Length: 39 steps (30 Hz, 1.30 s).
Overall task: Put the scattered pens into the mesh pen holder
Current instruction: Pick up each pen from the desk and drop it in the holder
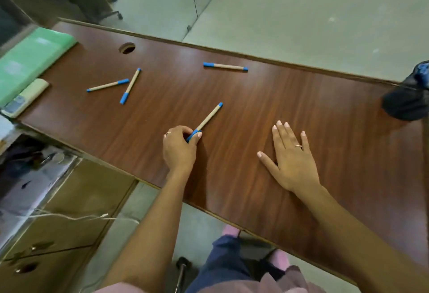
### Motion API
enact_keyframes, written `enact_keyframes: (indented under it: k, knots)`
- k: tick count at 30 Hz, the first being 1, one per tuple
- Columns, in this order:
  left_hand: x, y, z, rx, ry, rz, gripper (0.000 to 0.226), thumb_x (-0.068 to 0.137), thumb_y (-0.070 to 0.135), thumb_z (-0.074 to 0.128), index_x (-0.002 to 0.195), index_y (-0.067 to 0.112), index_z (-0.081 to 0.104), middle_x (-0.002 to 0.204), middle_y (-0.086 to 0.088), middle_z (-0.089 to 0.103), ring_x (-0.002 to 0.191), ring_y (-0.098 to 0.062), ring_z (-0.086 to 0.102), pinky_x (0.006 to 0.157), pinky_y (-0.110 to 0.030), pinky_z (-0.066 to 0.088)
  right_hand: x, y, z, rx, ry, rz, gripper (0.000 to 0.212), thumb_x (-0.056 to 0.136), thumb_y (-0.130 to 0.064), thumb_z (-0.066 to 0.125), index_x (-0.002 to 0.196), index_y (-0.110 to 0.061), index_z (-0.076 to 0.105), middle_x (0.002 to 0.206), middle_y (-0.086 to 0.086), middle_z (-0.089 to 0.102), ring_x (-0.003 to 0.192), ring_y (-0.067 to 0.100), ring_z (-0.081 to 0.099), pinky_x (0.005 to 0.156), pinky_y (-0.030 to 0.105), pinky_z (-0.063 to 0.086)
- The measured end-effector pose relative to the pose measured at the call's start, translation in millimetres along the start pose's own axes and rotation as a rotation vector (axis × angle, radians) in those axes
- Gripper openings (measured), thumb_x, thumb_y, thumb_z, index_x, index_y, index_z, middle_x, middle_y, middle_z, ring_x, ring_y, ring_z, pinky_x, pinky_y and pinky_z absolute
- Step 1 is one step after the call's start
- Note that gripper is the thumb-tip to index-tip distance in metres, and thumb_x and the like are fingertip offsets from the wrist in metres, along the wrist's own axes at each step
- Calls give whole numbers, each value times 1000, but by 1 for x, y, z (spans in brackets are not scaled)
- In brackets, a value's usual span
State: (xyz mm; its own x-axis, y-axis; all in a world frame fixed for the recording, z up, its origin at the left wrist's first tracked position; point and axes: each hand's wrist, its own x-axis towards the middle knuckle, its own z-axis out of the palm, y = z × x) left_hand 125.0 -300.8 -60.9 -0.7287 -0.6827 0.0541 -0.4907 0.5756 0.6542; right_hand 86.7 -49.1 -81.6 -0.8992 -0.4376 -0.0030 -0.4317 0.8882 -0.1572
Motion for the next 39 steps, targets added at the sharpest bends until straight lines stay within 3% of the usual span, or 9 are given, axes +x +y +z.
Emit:
enact_keyframes:
  k: [4,7,12,15,20,25,32,36,39]
  knots:
    - [0,39,6,-233,-126,117,13,78,28,77,80,19,68,73,-7,74,66,-26,70,64,-38,57,-3,4,-1,67,-2,-33,68,95,-50,31,146,-6,19,157,9,18,144,19,8,118,46,6]
    - [-6,91,16,-415,-123,264,10,81,27,73,79,19,68,66,-4,71,60,-24,70,60,-47,58,-13,22,-6,123,30,-21,59,97,-41,36,144,-7,25,156,8,23,144,18,12,117,45,7]
    - [-24,204,44,-666,-200,496,16,85,27,68,71,33,61,62,-7,67,53,-30,62,51,-46,54,-36,63,-14,111,67,110,57,99,-43,29,144,-9,26,155,6,26,143,17,14,117,46,13]
    - [-38,268,68,-756,-269,626,12,85,25,68,75,27,62,62,-5,66,53,-24,62,52,-36,53,-39,77,-15,99,64,150,60,97,-47,26,146,-12,23,156,4,22,144,14,9,118,43,11]
    - [-58,353,113,-693,-328,861,17,85,27,68,82,10,67,63,0,65,52,-16,56,57,-34,51,-38,82,-15,119,67,164,64,96,-50,19,146,-12,20,157,4,21,144,15,8,118,42,7]
    - [-72,382,159,-554,-449,927,19,83,26,72,85,8,67,71,-1,68,67,-18,62,69,-35,52,-38,86,-16,186,82,169,61,97,-48,24,146,-11,22,156,5,22,144,16,8,117,43,2]
    - [-64,359,174,-504,-441,922,26,83,36,69,99,17,63,63,11,60,65,-16,61,64,-27,45,-38,90,-16,184,112,178,57,98,-42,32,145,-11,25,155,4,26,143,15,12,117,43,4]
    - [-25,298,173,-495,-398,647,16,87,33,66,91,17,65,61,16,55,57,2,54,53,-4,38,-27,79,-17,206,133,207,54,99,-42,29,144,-10,28,154,5,28,143,15,13,117,43,1]
    - [16,238,167,-400,-288,370,21,87,32,66,75,15,66,65,6,66,58,-4,60,58,-3,43,-3,60,-19,292,135,151,53,100,-42,30,142,-11,32,153,6,32,142,14,16,117,43,3]
